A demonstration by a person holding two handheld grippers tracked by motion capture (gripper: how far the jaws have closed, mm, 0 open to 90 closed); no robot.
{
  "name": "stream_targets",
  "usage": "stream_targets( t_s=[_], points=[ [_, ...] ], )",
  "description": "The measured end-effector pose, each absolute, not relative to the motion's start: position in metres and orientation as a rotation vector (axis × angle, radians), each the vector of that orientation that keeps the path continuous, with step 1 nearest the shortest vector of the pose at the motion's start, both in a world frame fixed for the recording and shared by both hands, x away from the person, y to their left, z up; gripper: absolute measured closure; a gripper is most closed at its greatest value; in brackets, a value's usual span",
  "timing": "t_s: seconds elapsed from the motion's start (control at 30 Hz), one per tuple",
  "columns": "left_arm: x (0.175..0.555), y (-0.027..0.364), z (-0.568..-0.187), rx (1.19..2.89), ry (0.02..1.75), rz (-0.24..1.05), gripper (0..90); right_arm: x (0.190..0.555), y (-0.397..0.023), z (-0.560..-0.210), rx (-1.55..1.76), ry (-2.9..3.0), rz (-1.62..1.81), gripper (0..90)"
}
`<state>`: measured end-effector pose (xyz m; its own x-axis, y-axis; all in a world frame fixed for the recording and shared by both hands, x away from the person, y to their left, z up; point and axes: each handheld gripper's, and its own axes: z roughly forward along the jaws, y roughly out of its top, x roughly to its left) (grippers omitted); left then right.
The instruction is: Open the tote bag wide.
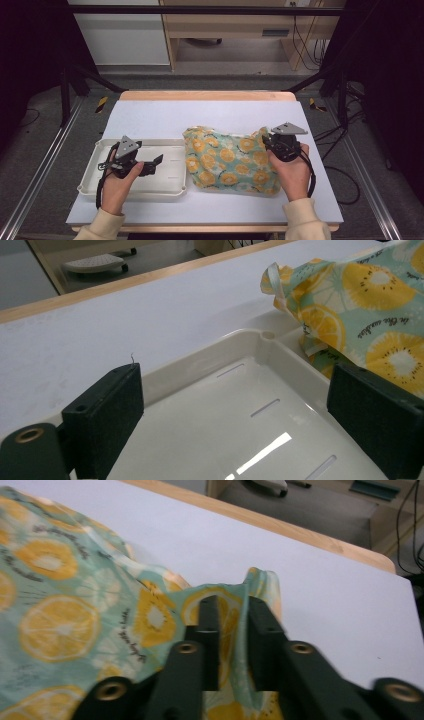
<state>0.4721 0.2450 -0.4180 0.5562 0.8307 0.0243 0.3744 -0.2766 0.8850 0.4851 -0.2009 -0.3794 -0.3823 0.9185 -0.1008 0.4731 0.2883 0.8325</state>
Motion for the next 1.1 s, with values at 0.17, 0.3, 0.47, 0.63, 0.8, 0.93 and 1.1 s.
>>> stream_targets(
  t_s=[0.17,0.3,0.47,0.63,0.8,0.93,1.1],
  points=[
    [0.472,0.245,-0.418,1.872,0.985,0.625,8.5,0.456,-0.202,-0.381,1.201,1.958,1.095,89.5],
    [0.471,0.243,-0.418,1.88,0.976,0.623,8.8,0.418,-0.204,-0.39,1.16,1.929,1.175,90.0],
    [0.469,0.237,-0.418,1.897,0.955,0.62,8.9,0.382,-0.208,-0.412,1.162,1.952,1.252,90.0],
    [0.467,0.229,-0.416,1.912,0.921,0.602,9.0,0.364,-0.211,-0.431,1.177,2.01,1.241,90.0],
    [0.462,0.218,-0.409,1.922,0.871,0.598,9.7,0.361,-0.211,-0.446,1.18,2.128,1.126,90.0],
    [0.457,0.204,-0.402,1.939,0.815,0.611,10.5,0.361,-0.211,-0.451,1.203,2.162,1.089,90.0],
    [0.457,0.182,-0.396,1.999,0.723,0.614,11.5,0.361,-0.214,-0.452,1.195,2.165,1.091,90.0]
  ],
)
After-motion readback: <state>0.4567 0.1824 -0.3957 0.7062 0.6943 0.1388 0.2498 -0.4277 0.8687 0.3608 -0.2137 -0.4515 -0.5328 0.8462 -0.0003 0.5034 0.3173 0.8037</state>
